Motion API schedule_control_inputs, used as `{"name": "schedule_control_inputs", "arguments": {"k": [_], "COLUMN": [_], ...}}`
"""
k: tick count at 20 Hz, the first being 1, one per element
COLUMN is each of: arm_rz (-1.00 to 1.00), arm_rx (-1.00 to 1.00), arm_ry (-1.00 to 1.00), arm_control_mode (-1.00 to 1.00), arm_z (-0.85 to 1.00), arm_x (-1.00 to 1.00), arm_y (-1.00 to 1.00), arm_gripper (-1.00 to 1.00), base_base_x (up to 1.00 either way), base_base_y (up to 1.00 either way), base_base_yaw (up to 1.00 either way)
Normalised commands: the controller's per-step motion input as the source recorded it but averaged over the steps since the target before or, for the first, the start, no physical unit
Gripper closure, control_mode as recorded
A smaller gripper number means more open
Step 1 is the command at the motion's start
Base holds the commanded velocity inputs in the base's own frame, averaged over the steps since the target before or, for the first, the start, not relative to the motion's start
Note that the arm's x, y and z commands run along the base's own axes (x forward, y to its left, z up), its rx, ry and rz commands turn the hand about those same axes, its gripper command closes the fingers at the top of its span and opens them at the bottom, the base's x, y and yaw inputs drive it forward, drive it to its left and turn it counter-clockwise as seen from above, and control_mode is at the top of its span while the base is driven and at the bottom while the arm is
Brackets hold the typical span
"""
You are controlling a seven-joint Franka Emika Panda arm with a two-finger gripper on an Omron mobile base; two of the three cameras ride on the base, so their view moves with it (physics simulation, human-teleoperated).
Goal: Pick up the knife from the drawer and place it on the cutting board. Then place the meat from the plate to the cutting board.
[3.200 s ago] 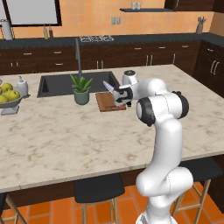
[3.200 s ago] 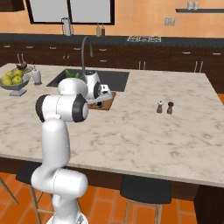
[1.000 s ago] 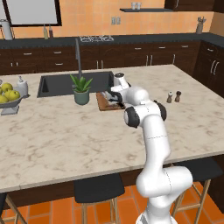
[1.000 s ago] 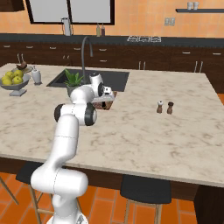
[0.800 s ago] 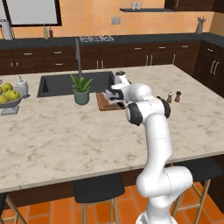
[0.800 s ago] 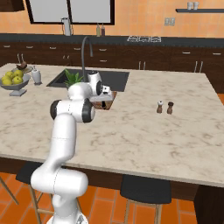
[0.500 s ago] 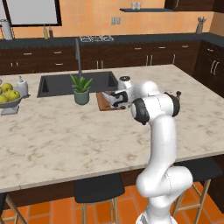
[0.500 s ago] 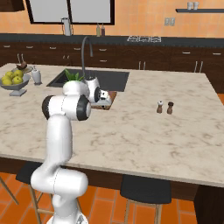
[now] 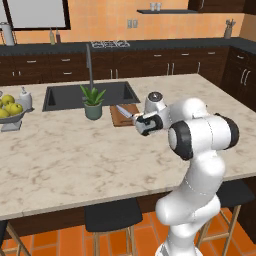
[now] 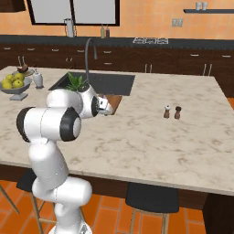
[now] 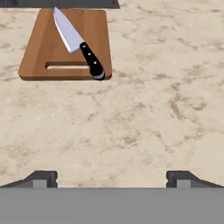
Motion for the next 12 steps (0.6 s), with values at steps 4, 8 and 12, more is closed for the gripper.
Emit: {"name": "schedule_control_inputs", "arguments": {"k": [4,8,12], "arm_rz": [-0.12,-0.13,-0.14], "arm_rx": [0.00,0.00,0.00], "arm_ry": [-0.03,0.00,0.00], "arm_control_mode": [-1.00,-1.00,-1.00], "arm_z": [0.68,0.76,0.98], "arm_x": [-1.00,-0.99,-0.73], "arm_y": [0.00,0.00,0.00], "arm_gripper": [-1.00,-1.00,-1.00], "base_base_x": [0.00,0.00,0.00], "base_base_y": [0.00,0.00,0.00], "base_base_yaw": [0.00,0.00,0.00]}}
